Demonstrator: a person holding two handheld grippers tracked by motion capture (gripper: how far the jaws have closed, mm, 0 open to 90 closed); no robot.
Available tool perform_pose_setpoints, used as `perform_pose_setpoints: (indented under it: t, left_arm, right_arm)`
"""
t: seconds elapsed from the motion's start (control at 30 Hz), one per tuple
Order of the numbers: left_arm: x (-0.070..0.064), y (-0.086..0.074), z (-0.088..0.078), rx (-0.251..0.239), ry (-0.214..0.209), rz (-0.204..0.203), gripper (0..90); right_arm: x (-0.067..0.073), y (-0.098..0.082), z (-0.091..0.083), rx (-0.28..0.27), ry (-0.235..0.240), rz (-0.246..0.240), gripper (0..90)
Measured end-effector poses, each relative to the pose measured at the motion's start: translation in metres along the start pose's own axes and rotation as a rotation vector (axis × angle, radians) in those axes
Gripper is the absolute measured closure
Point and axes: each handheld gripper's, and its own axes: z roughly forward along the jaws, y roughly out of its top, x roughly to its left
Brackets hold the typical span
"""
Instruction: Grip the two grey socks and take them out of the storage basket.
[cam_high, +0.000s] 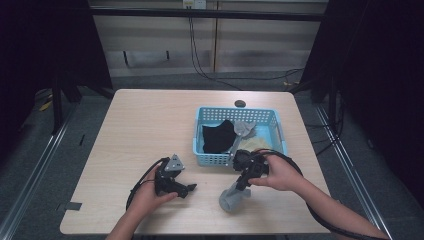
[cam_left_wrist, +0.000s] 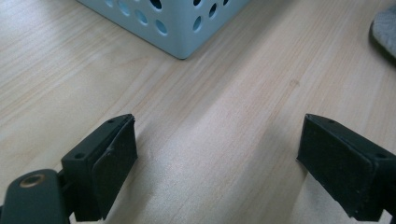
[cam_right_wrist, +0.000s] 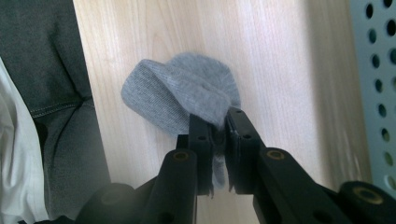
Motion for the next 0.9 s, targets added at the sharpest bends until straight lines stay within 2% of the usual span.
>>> perform_pose_setpoints:
  t: [0.2,0.27,0.47,0.57,0.7,0.9]
  left_arm:
    - [0.0,0.0,0.0,-0.001,0.0,0.001,11.1]
    - [0.0,0.0,0.0,0.0,0.0,0.0,11.1]
    - [0.0,0.0,0.0,0.005,0.0,0.007,11.1]
    - [0.0,0.0,0.0,0.001,0.0,0.002,11.1]
    - [0.0,0.0,0.0,0.001,0.0,0.001,11.1]
    - [0.001,0.0,0.0,0.004,-0.002,0.008,11.1]
  right_arm:
    - [-0.001,-0.004,0.004,0.014,-0.003,-0.011,77.7]
    - [0.001,-0.005,0.004,0.018,-0.002,0.01,75.0]
    - [-0.001,-0.008,-0.001,0.0,-0.02,0.016,62.6]
    - [-0.001,-0.008,-0.007,-0.016,-0.028,0.046,51.7]
    - [-0.003,-0.009,-0.012,-0.033,-0.035,0.049,46.7]
    - [-0.005,-0.008,-0.021,-0.027,-0.045,0.059,40.8]
